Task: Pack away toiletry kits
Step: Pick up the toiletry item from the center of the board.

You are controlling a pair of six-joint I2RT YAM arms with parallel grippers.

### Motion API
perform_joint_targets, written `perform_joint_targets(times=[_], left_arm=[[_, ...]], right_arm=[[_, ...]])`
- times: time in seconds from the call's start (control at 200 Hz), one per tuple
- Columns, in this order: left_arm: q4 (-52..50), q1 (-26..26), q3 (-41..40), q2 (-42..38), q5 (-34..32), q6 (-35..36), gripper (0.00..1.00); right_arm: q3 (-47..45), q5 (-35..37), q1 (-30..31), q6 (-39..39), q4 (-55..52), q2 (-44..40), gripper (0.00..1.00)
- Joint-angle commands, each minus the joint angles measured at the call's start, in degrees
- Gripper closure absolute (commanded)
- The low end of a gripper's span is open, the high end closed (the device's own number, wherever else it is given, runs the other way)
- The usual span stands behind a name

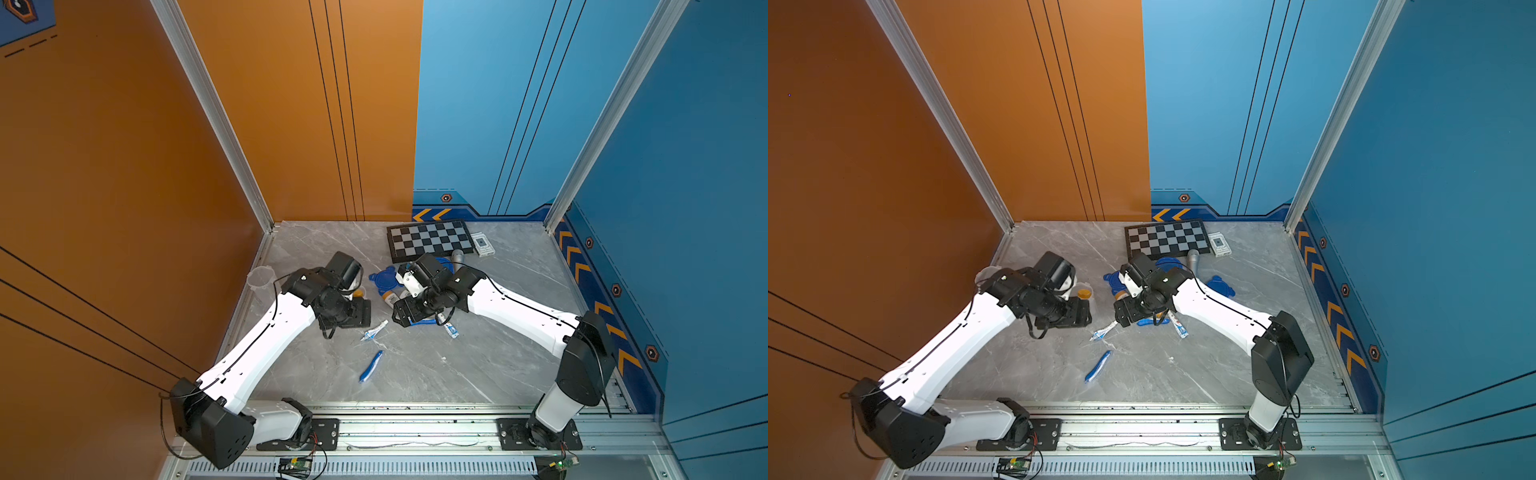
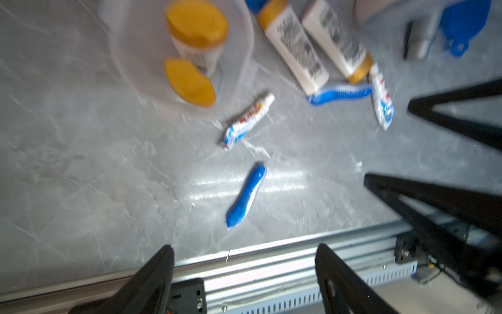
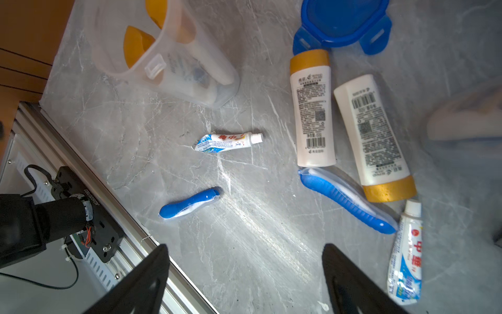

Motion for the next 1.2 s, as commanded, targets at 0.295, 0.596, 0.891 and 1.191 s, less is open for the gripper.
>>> perform_joint_targets(times=[0.295, 0.596, 0.891, 1.191], left_arm=[[15.85, -15.13, -14.75, 7.58, -7.88, -5.62, 0.21], [18.79, -18.36, -14.56, 19.50, -12.60, -3.85, 0.29], [21.83, -19.38, -21.03, 16.99, -10.64, -2.87, 0.39], [26.25, -18.81, -29.68, 11.41, -7.76, -1.28, 0.62]], right_arm=[[-11.60, 1.06, -6.79, 8.60, 1.84, -12.71, 0.02], [-21.44, 0.96, -11.87, 13.48, 2.08, -22.47, 0.00], [-22.87, 8.13, -11.20, 22.25, 2.74, -25.18, 0.00], [-25.07, 13.77, -8.68, 28.68, 1.37, -27.51, 0.00]])
